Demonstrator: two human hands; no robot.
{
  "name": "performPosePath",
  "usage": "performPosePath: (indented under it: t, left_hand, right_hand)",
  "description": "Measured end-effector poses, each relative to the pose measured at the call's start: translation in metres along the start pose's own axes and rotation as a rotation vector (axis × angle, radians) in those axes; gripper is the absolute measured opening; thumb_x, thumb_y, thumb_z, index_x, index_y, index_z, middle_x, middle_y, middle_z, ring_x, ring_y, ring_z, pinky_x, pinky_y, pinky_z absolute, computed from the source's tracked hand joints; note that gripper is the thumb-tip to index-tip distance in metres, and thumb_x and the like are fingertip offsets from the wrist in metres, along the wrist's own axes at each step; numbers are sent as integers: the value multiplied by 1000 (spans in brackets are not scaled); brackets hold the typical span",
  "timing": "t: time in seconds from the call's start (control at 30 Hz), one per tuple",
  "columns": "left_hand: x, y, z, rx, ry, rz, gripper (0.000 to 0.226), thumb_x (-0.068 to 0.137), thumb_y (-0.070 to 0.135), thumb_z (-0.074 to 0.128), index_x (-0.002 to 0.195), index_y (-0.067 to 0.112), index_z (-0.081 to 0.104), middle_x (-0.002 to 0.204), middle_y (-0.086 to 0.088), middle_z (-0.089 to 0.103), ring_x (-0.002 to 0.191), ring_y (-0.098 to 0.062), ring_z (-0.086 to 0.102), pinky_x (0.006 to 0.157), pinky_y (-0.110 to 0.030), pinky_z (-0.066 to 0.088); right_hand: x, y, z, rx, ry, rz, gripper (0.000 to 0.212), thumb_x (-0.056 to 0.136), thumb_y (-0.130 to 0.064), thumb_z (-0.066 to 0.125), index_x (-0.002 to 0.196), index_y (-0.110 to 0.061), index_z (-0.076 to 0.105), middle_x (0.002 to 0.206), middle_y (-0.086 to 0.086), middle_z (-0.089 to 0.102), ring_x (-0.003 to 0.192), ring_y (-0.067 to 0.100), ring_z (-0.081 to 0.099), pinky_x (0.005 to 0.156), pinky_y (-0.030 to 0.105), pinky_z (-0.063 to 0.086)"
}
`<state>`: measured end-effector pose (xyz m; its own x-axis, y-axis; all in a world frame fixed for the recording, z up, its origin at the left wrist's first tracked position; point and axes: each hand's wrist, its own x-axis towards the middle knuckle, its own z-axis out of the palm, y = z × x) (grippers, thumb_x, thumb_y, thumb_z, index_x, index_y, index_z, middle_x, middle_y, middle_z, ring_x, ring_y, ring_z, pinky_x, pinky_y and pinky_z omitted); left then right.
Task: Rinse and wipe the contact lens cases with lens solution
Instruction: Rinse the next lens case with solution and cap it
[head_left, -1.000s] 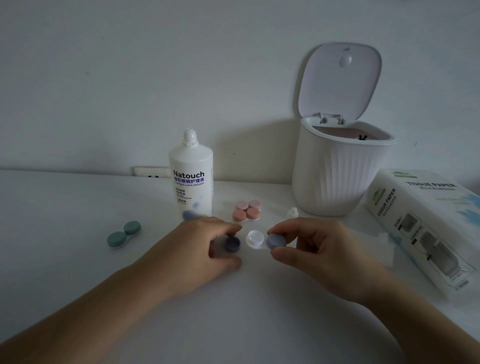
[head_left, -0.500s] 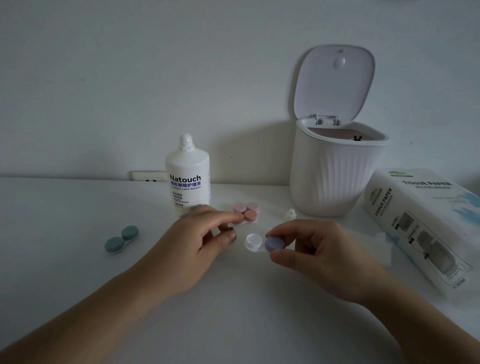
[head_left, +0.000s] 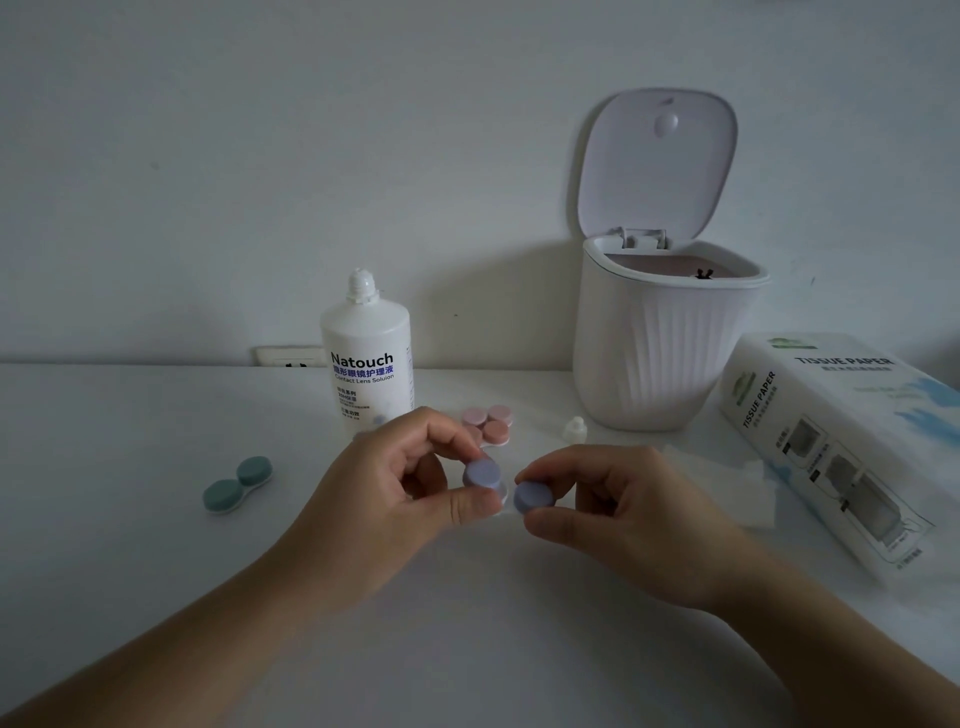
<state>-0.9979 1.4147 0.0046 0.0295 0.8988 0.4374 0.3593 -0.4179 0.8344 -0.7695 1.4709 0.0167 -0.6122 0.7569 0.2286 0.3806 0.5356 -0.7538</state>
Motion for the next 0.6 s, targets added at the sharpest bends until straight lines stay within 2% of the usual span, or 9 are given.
performPosePath:
  t: [0.07, 0.13, 0.23, 0.3, 0.37, 0.43, 0.53, 0.6]
  left_hand:
    - [0, -1, 1, 42, -17, -11, 31, 71, 41, 89, 90, 31, 67, 67, 19, 64, 58, -26, 47, 56, -24, 41]
    - [-1, -1, 2, 61, -31, -38, 26, 71, 38, 85, 90, 33, 68, 64, 16, 61, 57, -17, 47, 56, -21, 41]
    - [-2, 0, 1, 80, -55, -50, 26, 72, 35, 88, 91, 34, 69, 66, 12, 64, 58, -11, 49, 56, -19, 42]
    - [-1, 2, 1, 79, -61, -45, 25, 73, 36, 86, 91, 35, 69, 77, 10, 72, 59, -12, 52, 57, -22, 45]
    - [-1, 4, 2, 61, -65, -52, 22, 74, 37, 81, 93, 35, 69, 90, 11, 76, 62, -21, 56, 61, -31, 49]
    - [-2, 6, 1, 65, -77, -57, 21, 76, 39, 78, 95, 36, 69, 92, 14, 76, 68, -25, 60, 65, -33, 51]
    - [-3, 7, -1, 111, -98, -62, 23, 83, 36, 81, 103, 35, 71, 78, 21, 68, 64, -17, 58, 62, -22, 48]
    - [-3, 8, -2, 91, -88, -59, 28, 80, 27, 75, 108, 30, 71, 77, 28, 65, 59, -8, 51, 60, -11, 42]
  right_hand:
    - [0, -1, 0, -1, 0, 6, 22, 84, -31, 77, 101, -44, 70, 76, -27, 66, 48, 2, 40, 49, 12, 36]
    - [-1, -2, 0, -7, -1, 8, 20, 84, -31, 78, 100, -41, 72, 76, -27, 66, 49, 2, 40, 49, 14, 36]
    - [-1, -3, 1, -13, 3, 3, 20, 84, -28, 78, 98, -40, 72, 71, -28, 63, 49, 3, 39, 49, 14, 35]
    - [0, -3, 1, -8, 12, 1, 19, 84, -27, 79, 97, -39, 72, 68, -28, 61, 48, 3, 39, 49, 13, 34]
    - [-1, -3, 0, -4, 17, -4, 18, 84, -26, 78, 97, -38, 73, 66, -29, 60, 47, 3, 39, 49, 12, 33]
    - [-1, -3, 0, -2, 18, -14, 17, 85, -26, 78, 97, -38, 73, 65, -29, 60, 47, 2, 39, 48, 11, 33]
    - [-1, -2, -1, -14, 24, -26, 16, 86, -28, 77, 97, -39, 72, 64, -32, 59, 46, 2, 39, 48, 10, 33]
    - [-1, -1, -1, -12, 28, -24, 17, 85, -30, 77, 99, -39, 72, 67, -31, 61, 47, 2, 39, 48, 11, 34]
